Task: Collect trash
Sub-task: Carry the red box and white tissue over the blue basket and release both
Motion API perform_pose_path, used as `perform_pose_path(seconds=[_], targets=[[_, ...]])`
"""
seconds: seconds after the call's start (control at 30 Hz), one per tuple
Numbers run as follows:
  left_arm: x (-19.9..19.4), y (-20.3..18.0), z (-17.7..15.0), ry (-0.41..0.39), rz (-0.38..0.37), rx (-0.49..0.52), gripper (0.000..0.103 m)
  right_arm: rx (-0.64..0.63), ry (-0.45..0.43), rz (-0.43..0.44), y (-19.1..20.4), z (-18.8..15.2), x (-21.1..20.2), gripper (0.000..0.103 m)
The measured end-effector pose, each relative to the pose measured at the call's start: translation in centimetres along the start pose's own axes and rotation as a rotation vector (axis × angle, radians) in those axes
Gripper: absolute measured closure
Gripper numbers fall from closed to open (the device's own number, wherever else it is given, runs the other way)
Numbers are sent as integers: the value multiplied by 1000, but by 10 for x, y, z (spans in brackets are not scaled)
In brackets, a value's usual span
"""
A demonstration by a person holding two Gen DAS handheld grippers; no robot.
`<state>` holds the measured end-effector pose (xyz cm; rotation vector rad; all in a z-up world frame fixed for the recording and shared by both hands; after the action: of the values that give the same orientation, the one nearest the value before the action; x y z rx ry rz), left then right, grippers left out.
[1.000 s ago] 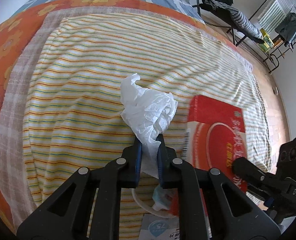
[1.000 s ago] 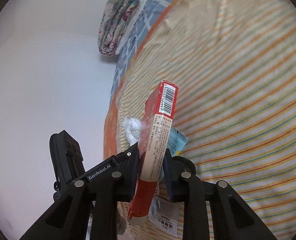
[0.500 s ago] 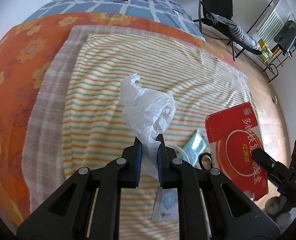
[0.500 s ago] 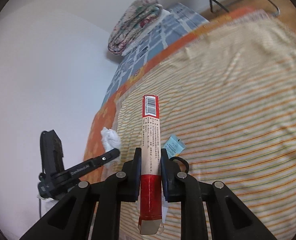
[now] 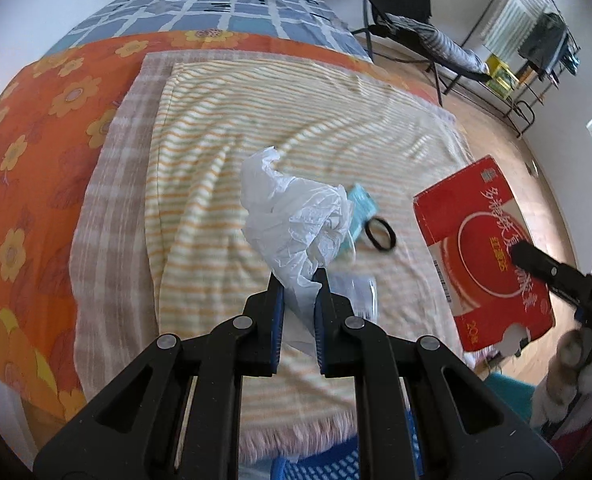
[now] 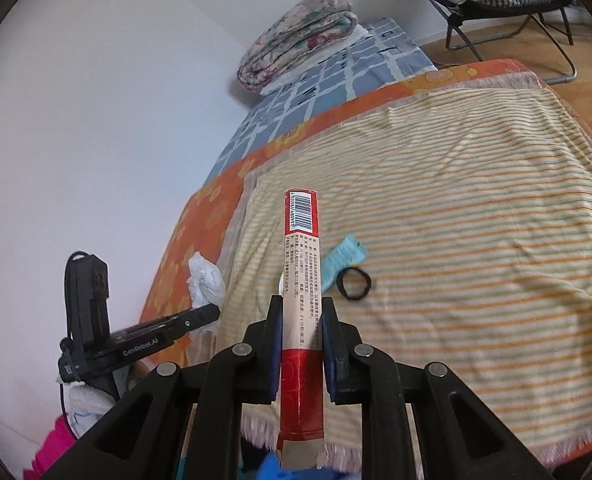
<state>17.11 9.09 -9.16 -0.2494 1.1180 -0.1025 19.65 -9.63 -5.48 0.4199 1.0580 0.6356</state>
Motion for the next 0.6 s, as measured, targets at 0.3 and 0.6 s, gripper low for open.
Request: perform_pose_path(seconds=[0.3, 0.6], targets=[[-19, -23, -58, 34, -17, 81, 92, -133, 82, -56, 14, -46, -26, 87], [-17, -39, -114, 87, -21, 140, 92, -179, 140, -37, 19, -98, -39, 87]])
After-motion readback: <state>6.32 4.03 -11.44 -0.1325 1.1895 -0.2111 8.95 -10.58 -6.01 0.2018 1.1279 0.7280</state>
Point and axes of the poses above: each gripper's, at about its wrist camera, not at the fingertips, and x roughly the way its jaws point, y to its left, z to its top, the point moved 4 cm from there along x, roughly the way its jaws point, and after that the axes turned 2 degrees about y, right-handed, at the moved point
